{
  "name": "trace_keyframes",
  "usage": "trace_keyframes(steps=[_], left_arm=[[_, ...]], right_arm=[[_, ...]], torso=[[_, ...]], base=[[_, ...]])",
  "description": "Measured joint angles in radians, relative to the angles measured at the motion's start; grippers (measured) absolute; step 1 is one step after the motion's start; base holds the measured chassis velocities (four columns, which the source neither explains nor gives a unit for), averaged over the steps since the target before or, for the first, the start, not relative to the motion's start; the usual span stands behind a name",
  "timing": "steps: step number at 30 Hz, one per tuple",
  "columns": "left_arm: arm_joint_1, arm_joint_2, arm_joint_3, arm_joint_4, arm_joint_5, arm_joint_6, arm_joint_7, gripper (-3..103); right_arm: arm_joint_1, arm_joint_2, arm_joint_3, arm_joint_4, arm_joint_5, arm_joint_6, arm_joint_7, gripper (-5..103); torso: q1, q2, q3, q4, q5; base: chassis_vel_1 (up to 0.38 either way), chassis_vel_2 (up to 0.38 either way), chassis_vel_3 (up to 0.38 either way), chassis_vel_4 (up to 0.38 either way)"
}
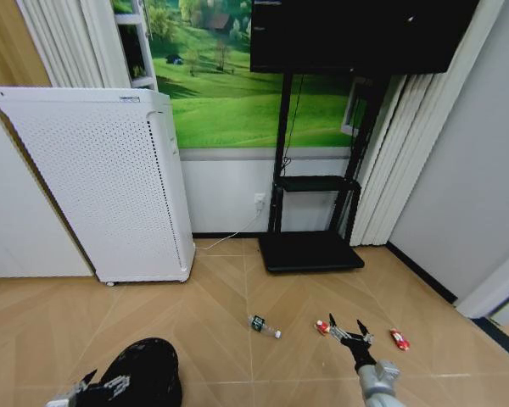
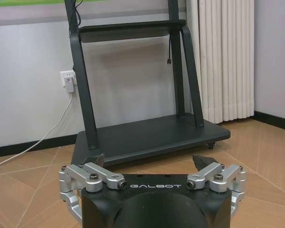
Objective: Pick up the trash bin and place the garbage on the floor into it.
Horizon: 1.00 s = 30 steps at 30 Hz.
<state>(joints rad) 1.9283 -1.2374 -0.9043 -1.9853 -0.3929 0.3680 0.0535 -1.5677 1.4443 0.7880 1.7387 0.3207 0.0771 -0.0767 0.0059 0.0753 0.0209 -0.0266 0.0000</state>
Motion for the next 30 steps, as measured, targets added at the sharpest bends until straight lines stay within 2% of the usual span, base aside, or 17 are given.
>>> trace_keyframes(steps=[6, 7, 10, 13, 14, 16, 19, 20, 21, 22, 24, 27, 30], left_arm=[[-0.004, -0.004, 0.012, 0.01, 0.036, 0.008, 0.01, 103], [-0.007, -0.005, 0.015, 0.015, 0.038, 0.012, 0.01, 97], [-0.013, -0.006, 0.019, 0.023, 0.041, 0.013, 0.007, 92], [-0.023, -0.006, 0.026, 0.034, 0.051, 0.019, 0.003, 76], [-0.023, -0.006, 0.026, 0.034, 0.051, 0.019, 0.003, 76], [-0.028, -0.005, 0.029, 0.037, 0.051, 0.025, 0.0, 65], [-0.03, -0.003, 0.03, 0.038, 0.051, 0.027, 0.0, 65], [-0.034, -0.001, 0.031, 0.04, 0.049, 0.029, 0.0, 55], [-0.039, 0.003, 0.032, 0.043, 0.048, 0.031, 0.0, 49], [-0.039, 0.003, 0.032, 0.043, 0.048, 0.031, 0.0, 49], [-0.05, 0.005, 0.035, 0.047, 0.047, 0.026, 0.001, 38], [-0.055, 0.005, 0.037, 0.045, 0.044, 0.024, 0.001, 32], [-0.067, 0.005, 0.043, 0.04, 0.045, 0.017, 0.004, 17]], right_arm=[[0.009, 0.005, 0.002, -0.017, -0.063, 0.021, 0.007, 100], [0.013, 0.006, 0.002, -0.022, -0.067, 0.021, 0.011, 100], [0.017, 0.008, 0.002, -0.027, -0.069, 0.022, 0.012, 100], [0.027, 0.009, -0.002, -0.039, -0.071, 0.021, 0.013, 100], [0.027, 0.009, -0.002, -0.039, -0.071, 0.021, 0.013, 100], [0.04, 0.011, -0.006, -0.044, -0.072, 0.011, 0.013, 100], [0.045, 0.012, -0.006, -0.044, -0.072, 0.007, 0.013, 100], [0.053, 0.012, -0.008, -0.044, -0.073, 0.001, 0.013, 100], [0.062, 0.014, -0.009, -0.044, -0.074, -0.003, 0.013, 100], [0.062, 0.014, -0.009, -0.044, -0.074, -0.003, 0.013, 100], [0.07, 0.014, -0.012, -0.047, -0.075, -0.011, 0.013, 100], [0.076, 0.014, -0.014, -0.053, -0.079, -0.013, 0.013, 100], [0.083, 0.017, -0.017, -0.065, -0.086, -0.013, 0.014, 100]], torso=[[0.0, 0.0, 0.0, 0.0, 0.0001], [0.0, 0.0, 0.0, 0.0, 0.0], [0.0, 0.001, 0.0, 0.0, 0.0001], [0.0, 0.001, 0.001, -0.0001, 0.0], [0.0, 0.001, 0.001, -0.0001, 0.0], [0.0, 0.001, 0.001, -0.0001, 0.0003], [0.0, 0.001, 0.001, 0.0, 0.0004], [0.0, 0.001, 0.001, 0.0, 0.0003], [0.0, 0.001, 0.001, 0.0, 0.0002], [0.0, 0.001, 0.001, 0.0, 0.0002], [0.0, 0.001, 0.001, 0.0, -0.0002], [0.0, 0.001, 0.001, 0.0, -0.0002], [0.0, 0.001, 0.001, 0.0001, 0.0]], base=[[0.0, 0.0, 0.0, 0.0], [0.0, 0.0, 0.0, 0.0], [0.0, 0.0, 0.0, 0.0], [0.0, 0.0, 0.0, 0.0], [0.0, 0.0, 0.0, 0.0], [0.0, 0.0, 0.0, 0.0], [0.0, 0.0, 0.0, 0.0], [0.0, 0.0, 0.0, 0.0], [0.0, 0.0, 0.0, 0.0], [0.0, 0.0, 0.0, 0.0], [0.0, 0.0, 0.0, 0.0], [0.0, 0.0, 0.0, 0.0], [0.0, 0.0, 0.0, 0.0]])
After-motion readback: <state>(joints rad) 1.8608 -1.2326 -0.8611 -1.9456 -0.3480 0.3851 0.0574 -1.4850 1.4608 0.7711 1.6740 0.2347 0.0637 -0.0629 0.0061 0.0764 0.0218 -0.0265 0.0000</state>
